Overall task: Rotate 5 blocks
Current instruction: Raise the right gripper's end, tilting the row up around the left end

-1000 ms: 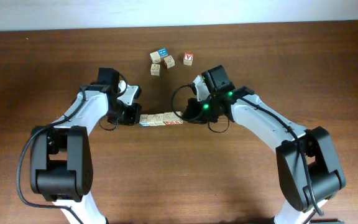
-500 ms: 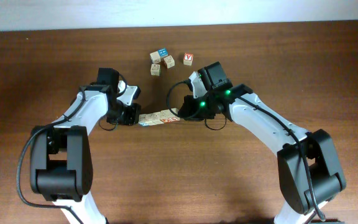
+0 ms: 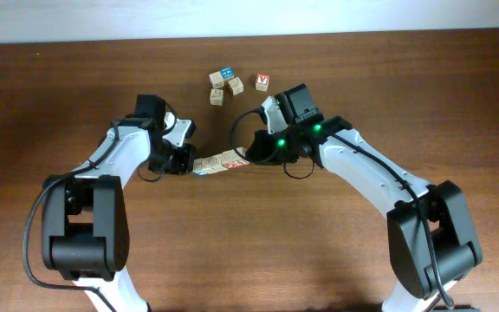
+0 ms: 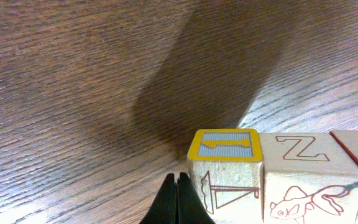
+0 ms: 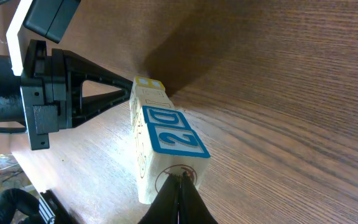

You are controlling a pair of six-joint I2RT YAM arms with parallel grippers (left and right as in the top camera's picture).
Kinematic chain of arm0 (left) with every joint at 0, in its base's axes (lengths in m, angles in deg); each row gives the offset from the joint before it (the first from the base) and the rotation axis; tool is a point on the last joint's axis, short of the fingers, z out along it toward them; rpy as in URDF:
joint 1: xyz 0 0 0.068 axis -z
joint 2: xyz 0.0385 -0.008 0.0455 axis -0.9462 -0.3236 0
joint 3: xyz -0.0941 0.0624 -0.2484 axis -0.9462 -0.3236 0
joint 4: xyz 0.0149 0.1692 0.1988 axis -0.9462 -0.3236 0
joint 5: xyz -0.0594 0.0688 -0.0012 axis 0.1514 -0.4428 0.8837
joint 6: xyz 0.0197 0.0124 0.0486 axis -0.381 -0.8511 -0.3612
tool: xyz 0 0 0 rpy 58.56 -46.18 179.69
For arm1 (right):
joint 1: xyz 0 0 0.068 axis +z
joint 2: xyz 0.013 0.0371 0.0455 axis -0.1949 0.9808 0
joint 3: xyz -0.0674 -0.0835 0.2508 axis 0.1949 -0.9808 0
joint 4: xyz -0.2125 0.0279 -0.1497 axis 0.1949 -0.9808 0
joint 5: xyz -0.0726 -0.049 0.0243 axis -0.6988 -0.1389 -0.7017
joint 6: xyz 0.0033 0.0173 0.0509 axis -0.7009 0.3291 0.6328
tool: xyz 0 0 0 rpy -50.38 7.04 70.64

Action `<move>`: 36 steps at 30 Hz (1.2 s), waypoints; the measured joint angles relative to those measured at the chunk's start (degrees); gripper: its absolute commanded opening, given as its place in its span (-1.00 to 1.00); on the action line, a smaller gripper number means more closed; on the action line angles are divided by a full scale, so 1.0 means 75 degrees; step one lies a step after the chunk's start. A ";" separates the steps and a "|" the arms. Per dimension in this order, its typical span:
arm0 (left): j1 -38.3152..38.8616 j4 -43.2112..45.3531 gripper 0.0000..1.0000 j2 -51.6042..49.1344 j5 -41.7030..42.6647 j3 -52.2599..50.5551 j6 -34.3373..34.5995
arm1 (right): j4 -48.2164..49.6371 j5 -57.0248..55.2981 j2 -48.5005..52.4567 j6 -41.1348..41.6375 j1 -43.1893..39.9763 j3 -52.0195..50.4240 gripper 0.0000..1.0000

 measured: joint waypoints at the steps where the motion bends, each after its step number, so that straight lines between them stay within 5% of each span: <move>1: 0.0000 0.0000 -1.00 0.0000 0.0000 0.0000 0.0003 | 0.0003 0.0000 0.0000 0.0000 0.0009 0.0000 -0.92; 36: -0.0029 -0.0006 -1.00 -0.0015 -0.0082 0.0000 0.0003 | 0.0667 0.0003 -0.0178 0.0213 0.0411 0.0152 -0.92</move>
